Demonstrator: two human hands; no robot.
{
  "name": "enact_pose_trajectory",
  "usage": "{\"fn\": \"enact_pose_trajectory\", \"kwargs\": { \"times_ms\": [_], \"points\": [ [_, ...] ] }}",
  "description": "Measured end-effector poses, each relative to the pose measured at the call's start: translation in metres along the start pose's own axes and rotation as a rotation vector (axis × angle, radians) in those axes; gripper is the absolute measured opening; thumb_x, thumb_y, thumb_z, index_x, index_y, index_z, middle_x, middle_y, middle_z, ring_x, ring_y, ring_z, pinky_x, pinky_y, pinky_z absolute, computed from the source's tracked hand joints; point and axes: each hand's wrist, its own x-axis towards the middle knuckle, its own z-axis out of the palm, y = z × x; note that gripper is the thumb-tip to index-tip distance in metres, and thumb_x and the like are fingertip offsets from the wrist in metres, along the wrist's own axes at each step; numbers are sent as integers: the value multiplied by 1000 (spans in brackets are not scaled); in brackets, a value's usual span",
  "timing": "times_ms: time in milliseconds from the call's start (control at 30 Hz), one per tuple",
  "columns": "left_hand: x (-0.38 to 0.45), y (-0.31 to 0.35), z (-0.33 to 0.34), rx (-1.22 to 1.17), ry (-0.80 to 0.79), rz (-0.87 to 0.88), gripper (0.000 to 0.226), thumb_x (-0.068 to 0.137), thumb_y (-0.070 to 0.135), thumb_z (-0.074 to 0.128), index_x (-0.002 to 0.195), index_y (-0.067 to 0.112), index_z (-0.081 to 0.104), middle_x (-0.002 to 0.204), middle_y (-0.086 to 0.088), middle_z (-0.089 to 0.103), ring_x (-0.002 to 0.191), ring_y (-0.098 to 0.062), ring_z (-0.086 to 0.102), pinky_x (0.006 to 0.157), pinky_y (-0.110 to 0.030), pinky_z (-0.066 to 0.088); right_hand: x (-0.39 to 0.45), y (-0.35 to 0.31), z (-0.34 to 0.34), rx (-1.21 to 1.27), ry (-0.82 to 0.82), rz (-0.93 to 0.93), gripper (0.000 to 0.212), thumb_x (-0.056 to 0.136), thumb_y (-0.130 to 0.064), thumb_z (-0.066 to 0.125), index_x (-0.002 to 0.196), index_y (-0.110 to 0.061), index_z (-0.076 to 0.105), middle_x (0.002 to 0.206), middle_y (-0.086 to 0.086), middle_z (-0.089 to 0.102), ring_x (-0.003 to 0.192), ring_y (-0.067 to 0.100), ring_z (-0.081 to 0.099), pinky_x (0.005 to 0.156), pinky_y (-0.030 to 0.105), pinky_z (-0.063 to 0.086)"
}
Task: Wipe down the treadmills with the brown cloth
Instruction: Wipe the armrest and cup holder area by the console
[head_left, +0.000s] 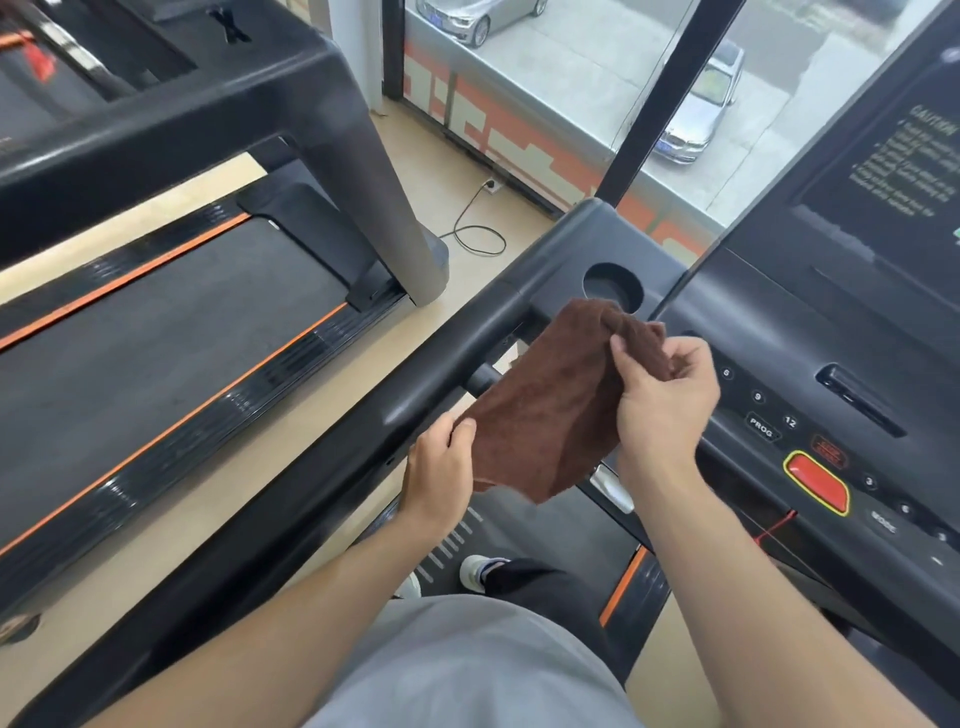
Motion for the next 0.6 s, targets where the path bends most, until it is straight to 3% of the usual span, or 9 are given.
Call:
{"fn": "enact_pose_trajectory", "kwargs": {
  "times_ms": [133,233,333,400,500,600],
  "points": [
    [-2,5,0,-39,-54,1,38,105,20,49,68,13,54,68,2,56,53,3,56,45,-10,41,1,-12,-1,-102,-67,-111,38,82,-20,84,74,-30,49,79,-6,59,75,12,57,72,39,54],
    [6,-6,-2,28,-78,-30,31,103,32,51,83,11,65,79,-1,69,76,-12,64,62,-24,48,3,-9,4,-307,-189,-99,34,86,-27,83,79,-26,49,75,-14,60,70,7,57,64,29,50],
    [11,-21,-2,65,-30,-83,24,99,36,56,86,17,60,84,3,66,88,-21,62,71,-35,43,7,5,2,-455,-215,133,38,87,-53,74,86,-24,50,82,-5,61,74,16,57,65,36,49],
    [11,-27,0,84,-61,-98,20,95,32,65,110,21,59,110,9,66,105,-15,61,86,-30,43,5,11,-1,-474,-234,260,44,85,-63,70,87,-22,52,89,4,66,80,23,64,75,47,58],
    [0,-29,5,150,-48,60,47,92,19,68,136,21,53,131,13,55,123,-6,50,105,-25,37,-2,6,-7,-477,-312,261,43,82,-55,78,86,-19,56,88,4,71,77,22,68,75,53,60],
    [-2,-10,4,54,77,359,50,85,14,52,134,20,59,134,10,60,130,-12,51,113,-34,38,-6,-20,-15,-473,-520,90,34,77,-28,91,81,-20,58,69,-12,66,61,4,61,60,28,52]
  ]
}}
